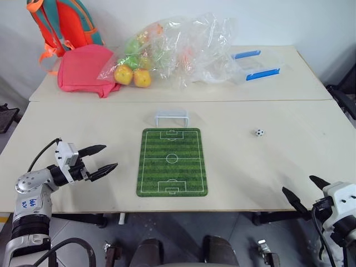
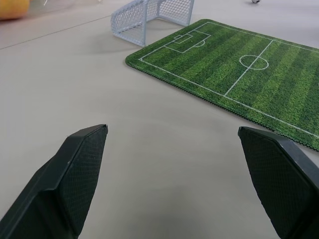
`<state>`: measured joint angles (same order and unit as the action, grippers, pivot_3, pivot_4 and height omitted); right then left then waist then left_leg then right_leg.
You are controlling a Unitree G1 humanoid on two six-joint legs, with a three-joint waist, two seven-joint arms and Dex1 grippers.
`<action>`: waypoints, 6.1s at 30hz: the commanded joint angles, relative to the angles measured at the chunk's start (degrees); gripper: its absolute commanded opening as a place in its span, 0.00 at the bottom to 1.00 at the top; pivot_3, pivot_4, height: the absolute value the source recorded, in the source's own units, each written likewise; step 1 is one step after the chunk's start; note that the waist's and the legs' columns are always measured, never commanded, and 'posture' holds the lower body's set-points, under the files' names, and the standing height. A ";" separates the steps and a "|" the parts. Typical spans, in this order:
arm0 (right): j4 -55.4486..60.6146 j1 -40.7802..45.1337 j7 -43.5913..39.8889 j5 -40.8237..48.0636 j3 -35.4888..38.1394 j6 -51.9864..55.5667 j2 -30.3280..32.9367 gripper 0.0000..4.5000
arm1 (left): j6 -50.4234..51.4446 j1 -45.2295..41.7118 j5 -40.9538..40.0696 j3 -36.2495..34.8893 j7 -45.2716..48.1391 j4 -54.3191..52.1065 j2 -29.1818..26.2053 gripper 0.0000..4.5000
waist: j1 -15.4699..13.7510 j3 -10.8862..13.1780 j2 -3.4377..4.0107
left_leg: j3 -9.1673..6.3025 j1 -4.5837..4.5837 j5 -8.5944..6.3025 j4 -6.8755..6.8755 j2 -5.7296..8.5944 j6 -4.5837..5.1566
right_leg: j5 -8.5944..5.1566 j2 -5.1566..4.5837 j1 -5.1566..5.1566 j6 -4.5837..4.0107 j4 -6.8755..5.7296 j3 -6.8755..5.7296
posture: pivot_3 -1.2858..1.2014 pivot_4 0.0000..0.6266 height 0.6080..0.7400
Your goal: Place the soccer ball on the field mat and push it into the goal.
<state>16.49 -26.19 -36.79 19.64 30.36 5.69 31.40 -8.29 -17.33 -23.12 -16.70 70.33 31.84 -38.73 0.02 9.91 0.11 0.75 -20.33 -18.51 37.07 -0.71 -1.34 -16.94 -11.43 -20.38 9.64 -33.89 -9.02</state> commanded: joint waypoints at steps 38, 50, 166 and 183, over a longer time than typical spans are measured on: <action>-56.25 66.99 -5.09 -7.20 -24.45 8.16 8.53 1.00 | 12.15 -3.35 -5.91 6.29 -2.88 -23.54 7.01 0.99 | 1.33 0.19 -0.24 | 0.03 -0.86 -0.02 0.33 -0.08 0.02 | 0.08 0.09 -0.62 -0.05 0.03 -0.08 | 0.52 0.24 1.00; -60.46 67.63 -8.29 -10.07 -25.57 6.18 5.88 0.65 | 11.49 -2.88 -5.62 4.96 -3.86 -22.79 6.41 1.00 | 1.62 0.18 -0.23 | 0.02 -0.85 -0.01 0.41 -0.08 0.01 | 0.08 0.09 -0.61 -0.05 -0.02 -0.06 | 0.52 0.24 1.00; -12.95 69.55 -13.09 -6.39 -45.61 29.08 -11.40 0.01 | -2.82 -3.66 -5.34 5.35 17.51 -2.43 -0.36 1.00 | 1.55 0.24 -0.29 | 0.12 -1.06 -0.06 0.97 -0.19 -0.03 | 0.14 0.17 -1.11 -0.14 -0.80 0.18 | 0.52 0.24 1.00; -6.48 49.72 -22.41 1.31 -27.42 26.94 10.29 0.01 | 0.63 -11.27 -2.28 3.16 4.67 5.37 0.95 1.00 | 0.92 0.28 -0.40 | 0.21 -1.08 -0.11 0.87 -0.16 0.03 | 0.14 0.15 -1.11 -0.14 -0.64 0.16 | 0.52 0.24 1.00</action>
<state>9.84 24.69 -56.31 19.74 -0.43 36.91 40.24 -7.20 -27.41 -25.61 -11.63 77.57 36.84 -37.51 0.94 10.19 -0.28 0.98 -21.42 -18.62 37.92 -0.86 -1.30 -16.79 -11.29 -21.50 9.50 -34.49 -8.86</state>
